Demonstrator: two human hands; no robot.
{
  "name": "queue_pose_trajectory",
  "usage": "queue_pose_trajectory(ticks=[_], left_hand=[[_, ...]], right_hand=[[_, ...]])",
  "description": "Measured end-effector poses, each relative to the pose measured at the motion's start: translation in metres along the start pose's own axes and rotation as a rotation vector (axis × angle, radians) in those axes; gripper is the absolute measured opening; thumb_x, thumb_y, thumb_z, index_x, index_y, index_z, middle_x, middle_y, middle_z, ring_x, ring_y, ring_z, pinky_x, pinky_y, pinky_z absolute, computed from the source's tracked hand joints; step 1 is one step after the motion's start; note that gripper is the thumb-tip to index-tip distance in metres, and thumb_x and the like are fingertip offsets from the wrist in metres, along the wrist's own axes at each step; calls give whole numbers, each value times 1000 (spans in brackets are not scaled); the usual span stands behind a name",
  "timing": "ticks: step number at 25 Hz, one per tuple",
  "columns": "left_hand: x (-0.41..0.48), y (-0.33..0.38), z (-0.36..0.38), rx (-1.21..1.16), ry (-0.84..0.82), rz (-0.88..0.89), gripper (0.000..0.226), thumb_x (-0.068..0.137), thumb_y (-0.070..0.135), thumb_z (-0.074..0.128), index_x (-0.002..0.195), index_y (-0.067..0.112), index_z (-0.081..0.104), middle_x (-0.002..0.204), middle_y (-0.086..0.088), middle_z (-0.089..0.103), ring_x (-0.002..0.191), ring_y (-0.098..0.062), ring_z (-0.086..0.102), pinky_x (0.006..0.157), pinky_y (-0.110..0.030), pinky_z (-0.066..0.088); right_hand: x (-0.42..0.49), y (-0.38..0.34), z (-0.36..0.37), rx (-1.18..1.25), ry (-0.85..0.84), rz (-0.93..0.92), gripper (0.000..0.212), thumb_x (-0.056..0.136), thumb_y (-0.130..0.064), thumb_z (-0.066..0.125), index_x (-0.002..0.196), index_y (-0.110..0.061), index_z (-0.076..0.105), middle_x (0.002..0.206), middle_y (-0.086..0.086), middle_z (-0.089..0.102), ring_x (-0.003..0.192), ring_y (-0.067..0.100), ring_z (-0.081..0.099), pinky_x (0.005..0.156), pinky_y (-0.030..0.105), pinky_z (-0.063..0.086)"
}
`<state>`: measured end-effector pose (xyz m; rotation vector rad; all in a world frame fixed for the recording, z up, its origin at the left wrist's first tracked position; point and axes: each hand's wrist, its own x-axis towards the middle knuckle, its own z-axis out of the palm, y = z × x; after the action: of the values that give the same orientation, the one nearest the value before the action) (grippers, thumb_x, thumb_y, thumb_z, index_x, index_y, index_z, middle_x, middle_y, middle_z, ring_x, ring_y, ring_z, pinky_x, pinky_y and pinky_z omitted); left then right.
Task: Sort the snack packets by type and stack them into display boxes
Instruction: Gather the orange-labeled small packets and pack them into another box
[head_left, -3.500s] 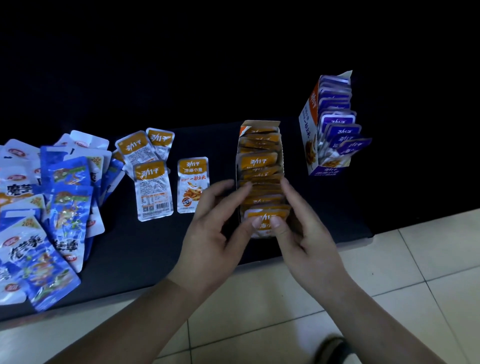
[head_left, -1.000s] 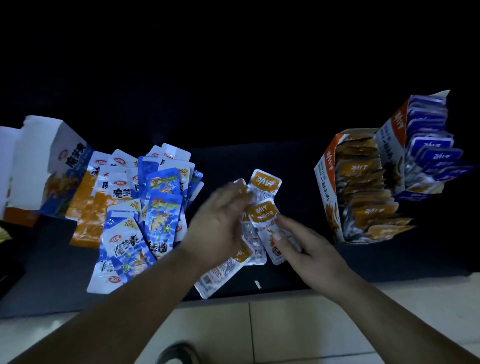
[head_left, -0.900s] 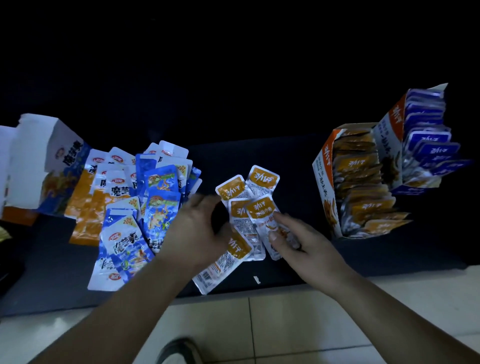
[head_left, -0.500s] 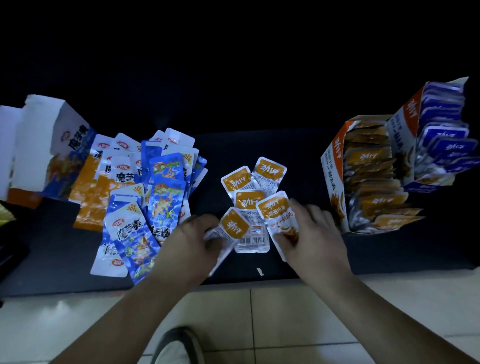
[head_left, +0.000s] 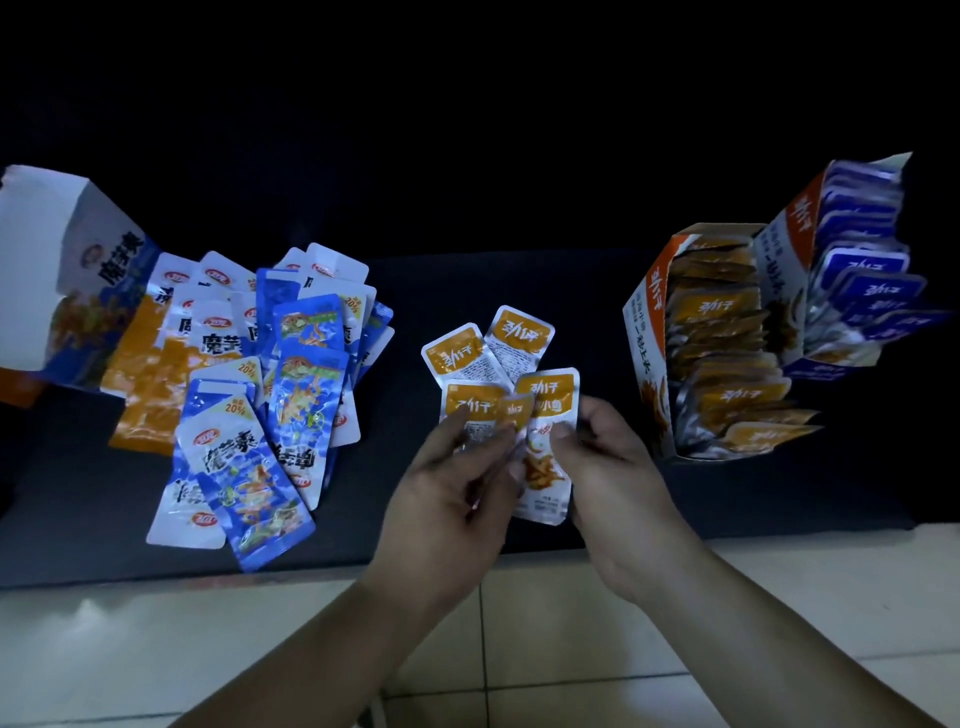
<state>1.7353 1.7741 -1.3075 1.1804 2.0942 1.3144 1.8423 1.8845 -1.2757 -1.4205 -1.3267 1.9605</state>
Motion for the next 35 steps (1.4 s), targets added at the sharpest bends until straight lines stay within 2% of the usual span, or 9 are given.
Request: queue_pose_trajectory(ticks=[2,5,10,16,20,23,27,31,35], left_hand=[[-7,3,5,-159,-104,-85,35,100,29,67,135,26,68,149,14,50,136,8,47,101,-26,53],[-12,8,8,-64,-92,-30,43,99,36,60,142,31,62,157,6,45,145,-7,42,113,-34,45],[-5,17,5,-129,-34,-50,46,96,10,59,140,26,59,134,13,61,123,-12,63,96,-42,56],[27,-11,1,636,-91,-387,79,69,70,78,132,30,52,125,2,46,117,-24,44,93,-40,39],[33,-11,6,480,-53,-385,43,74,50,84,103,29,60,108,9,56,103,-18,52,83,-35,39],[35,-11,-6,45,-34,-467,24,85,20,82,84,24,59,80,3,69,78,-21,67,71,-40,56],[25,6,-30,-180,93,-199,14,92,7,74,89,21,72,83,3,76,72,-19,72,62,-31,58],[15,6,-32,-168,14,13,31,90,-15,65,96,12,80,112,4,74,104,-13,72,89,-26,58],[16,11,-25,-500,28,-311,24,91,-15,63,91,2,80,117,-2,75,112,-16,71,89,-29,59]], right_hand=[[-4,-3,-2,84,-33,23,20,107,-21,52,111,-28,70,109,1,77,104,24,74,95,53,58],[-12,0,-1,5,-68,-25,15,104,-24,58,113,-29,69,108,-1,77,104,22,74,94,46,59],[-11,8,-12,-116,46,-25,18,105,-25,56,111,-37,68,103,-10,76,97,12,74,84,39,60],[-7,11,-25,-247,43,-59,21,106,-24,53,111,-40,66,100,-19,74,90,-4,70,77,27,55],[-7,9,-26,-261,105,-154,40,104,-17,57,133,-45,56,111,-21,72,103,-2,68,87,28,57],[-7,12,-33,-237,86,-169,60,103,-13,58,149,-48,42,121,-23,69,110,-10,64,86,15,55],[-8,10,-39,-255,69,-155,62,103,-10,58,148,-49,42,117,-30,67,107,-18,61,74,3,49],[2,5,-40,-168,96,-90,59,101,-11,62,146,-46,48,111,-18,75,103,-4,70,91,27,58],[3,4,-37,-149,63,-71,57,101,-12,63,145,-46,50,114,-15,75,108,5,71,95,41,58]])
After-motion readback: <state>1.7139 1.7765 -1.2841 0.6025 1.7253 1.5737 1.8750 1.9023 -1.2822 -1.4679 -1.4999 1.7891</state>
